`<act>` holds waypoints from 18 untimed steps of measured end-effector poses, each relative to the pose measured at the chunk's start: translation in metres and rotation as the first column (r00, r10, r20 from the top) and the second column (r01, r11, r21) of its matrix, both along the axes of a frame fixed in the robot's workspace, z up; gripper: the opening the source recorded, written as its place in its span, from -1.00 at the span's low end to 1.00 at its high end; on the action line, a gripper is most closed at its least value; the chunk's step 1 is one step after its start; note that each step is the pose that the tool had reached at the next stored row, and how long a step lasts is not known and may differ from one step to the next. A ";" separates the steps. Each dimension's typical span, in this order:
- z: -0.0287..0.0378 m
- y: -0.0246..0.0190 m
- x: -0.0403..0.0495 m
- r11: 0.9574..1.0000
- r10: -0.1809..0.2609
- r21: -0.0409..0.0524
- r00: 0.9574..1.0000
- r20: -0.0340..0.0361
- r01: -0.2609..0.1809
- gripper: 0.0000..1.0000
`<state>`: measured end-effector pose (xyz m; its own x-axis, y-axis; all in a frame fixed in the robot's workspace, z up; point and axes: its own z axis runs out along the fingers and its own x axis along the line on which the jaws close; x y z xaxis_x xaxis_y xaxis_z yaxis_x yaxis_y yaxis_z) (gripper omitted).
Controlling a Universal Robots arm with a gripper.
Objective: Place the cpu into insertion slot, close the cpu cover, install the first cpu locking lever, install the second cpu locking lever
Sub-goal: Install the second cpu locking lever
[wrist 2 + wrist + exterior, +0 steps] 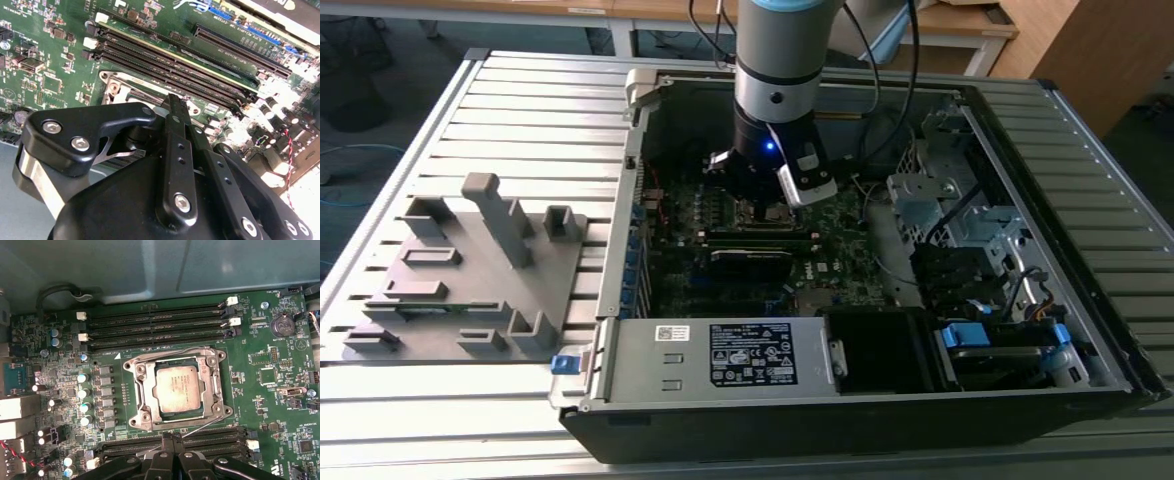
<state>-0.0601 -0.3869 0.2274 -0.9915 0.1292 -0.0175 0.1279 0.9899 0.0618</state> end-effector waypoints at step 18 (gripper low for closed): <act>-0.0029 0.0000 0.0000 1.000 0.000 0.000 1.000 0.000 0.000 -0.80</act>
